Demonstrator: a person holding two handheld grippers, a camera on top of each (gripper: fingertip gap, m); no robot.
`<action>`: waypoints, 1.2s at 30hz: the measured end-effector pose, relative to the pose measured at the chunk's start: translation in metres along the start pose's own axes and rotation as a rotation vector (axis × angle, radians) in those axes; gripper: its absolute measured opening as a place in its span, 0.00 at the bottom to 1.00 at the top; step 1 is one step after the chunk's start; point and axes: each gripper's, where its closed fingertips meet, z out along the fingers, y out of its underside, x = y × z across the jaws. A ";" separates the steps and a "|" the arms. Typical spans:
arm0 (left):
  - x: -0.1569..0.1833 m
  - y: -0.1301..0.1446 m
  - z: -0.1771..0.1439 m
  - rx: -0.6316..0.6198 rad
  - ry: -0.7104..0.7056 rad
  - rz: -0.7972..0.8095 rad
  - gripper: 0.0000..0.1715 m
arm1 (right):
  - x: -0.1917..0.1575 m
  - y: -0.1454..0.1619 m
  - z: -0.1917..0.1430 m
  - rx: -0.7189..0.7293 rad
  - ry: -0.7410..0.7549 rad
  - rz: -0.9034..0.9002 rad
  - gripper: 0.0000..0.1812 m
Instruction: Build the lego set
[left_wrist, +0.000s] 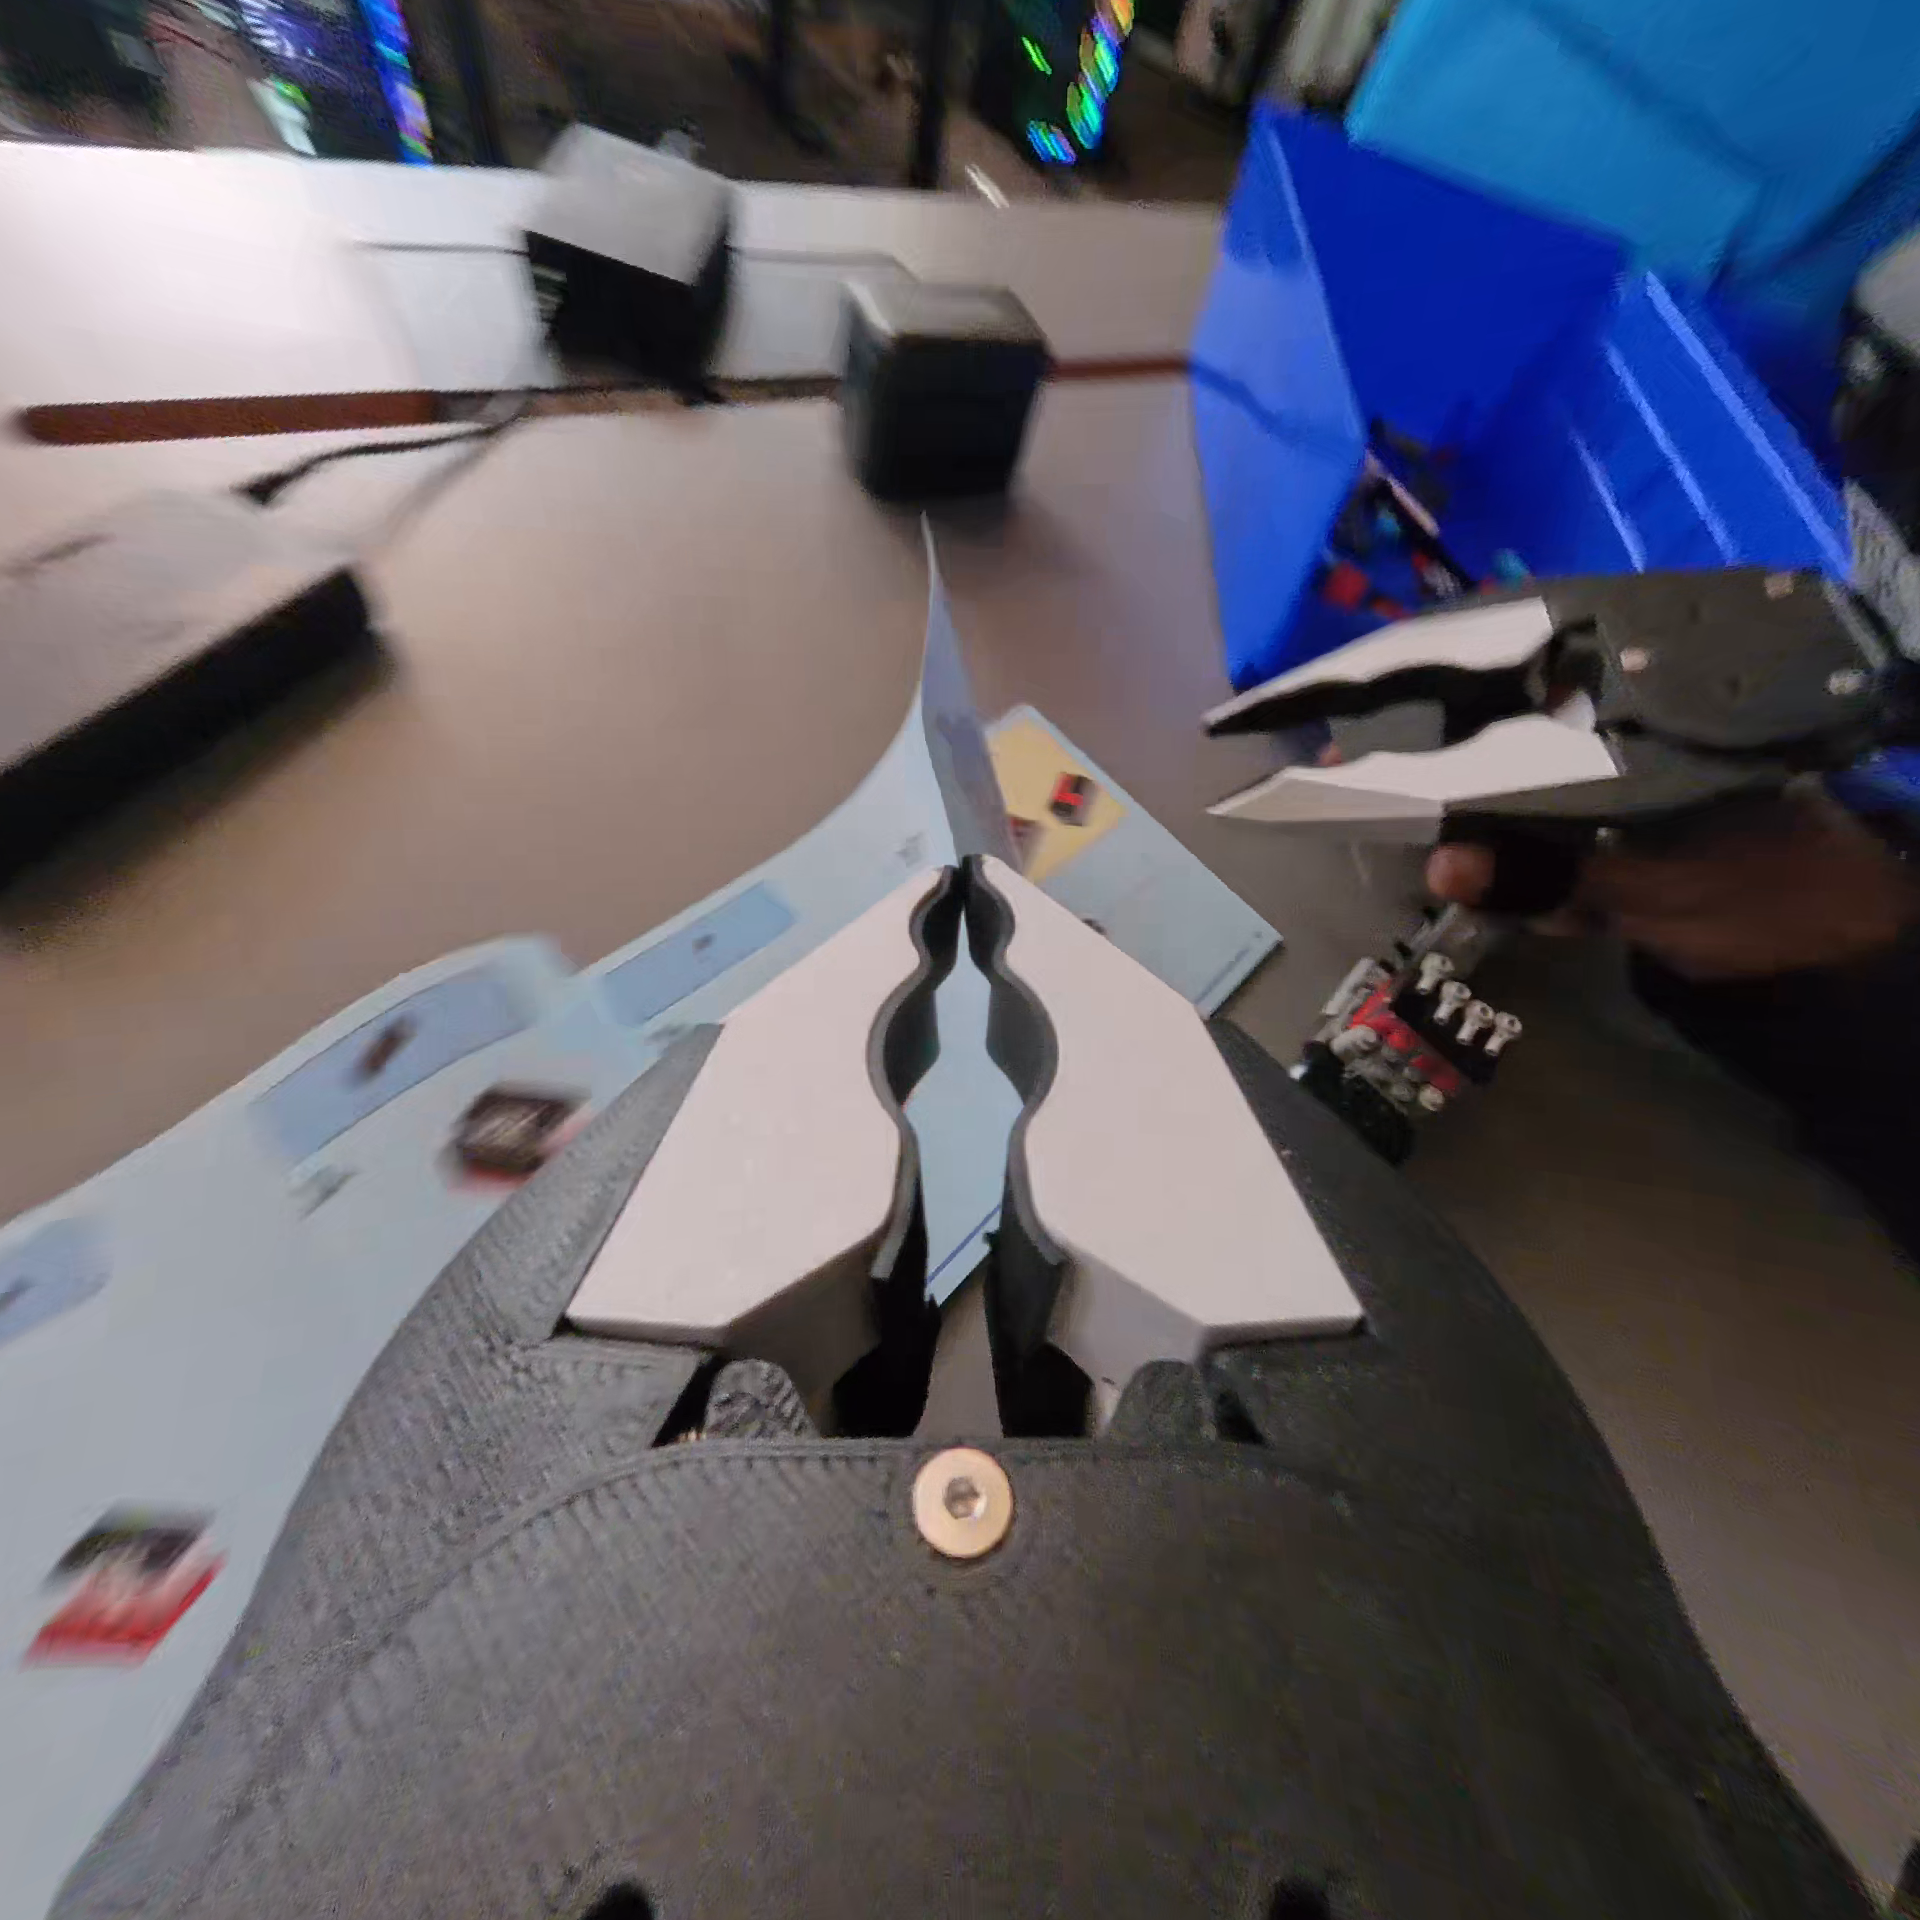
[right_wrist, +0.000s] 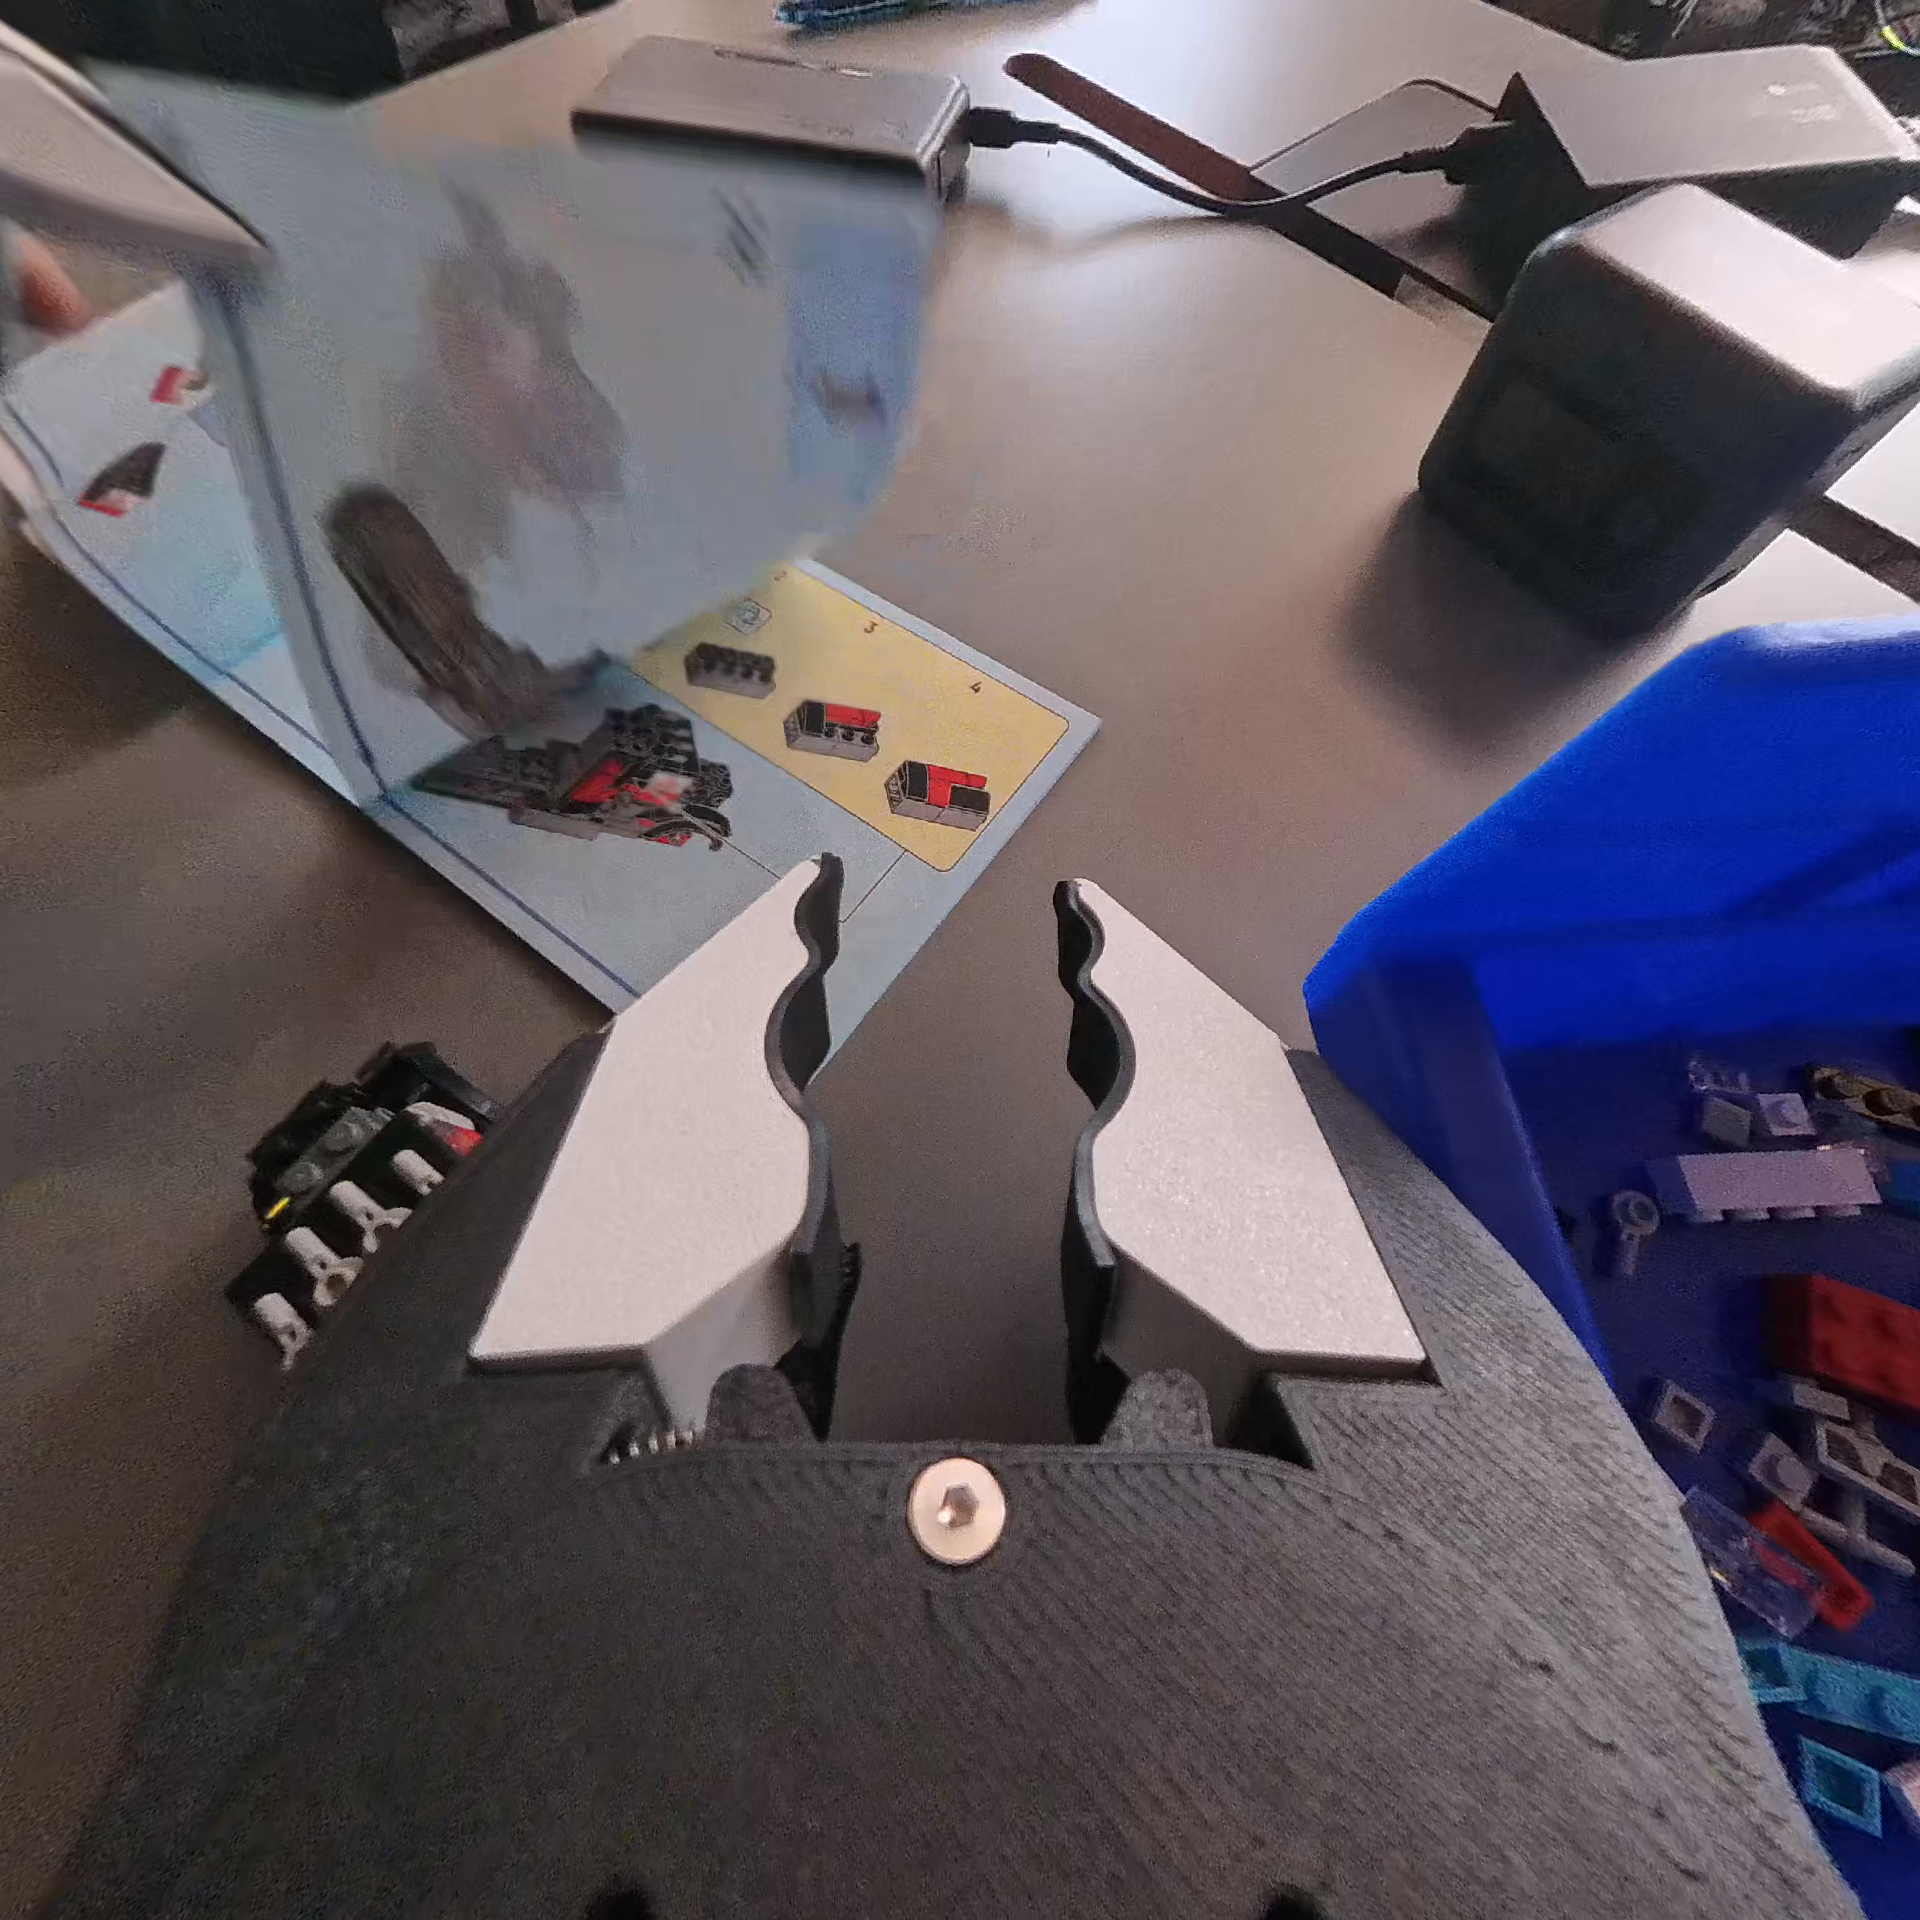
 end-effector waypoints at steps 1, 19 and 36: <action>-0.017 -0.001 -0.018 0.041 -0.032 -0.051 0.01 | 0.000 0.000 -0.001 0.003 -0.003 0.003 0.24; -0.144 0.107 -0.149 0.107 -0.400 -0.412 0.12 | 0.001 0.000 0.000 0.002 0.003 0.014 0.24; -0.036 0.074 -0.047 -0.045 -0.102 -0.193 0.25 | 0.000 0.001 -0.001 -0.002 -0.005 0.016 0.24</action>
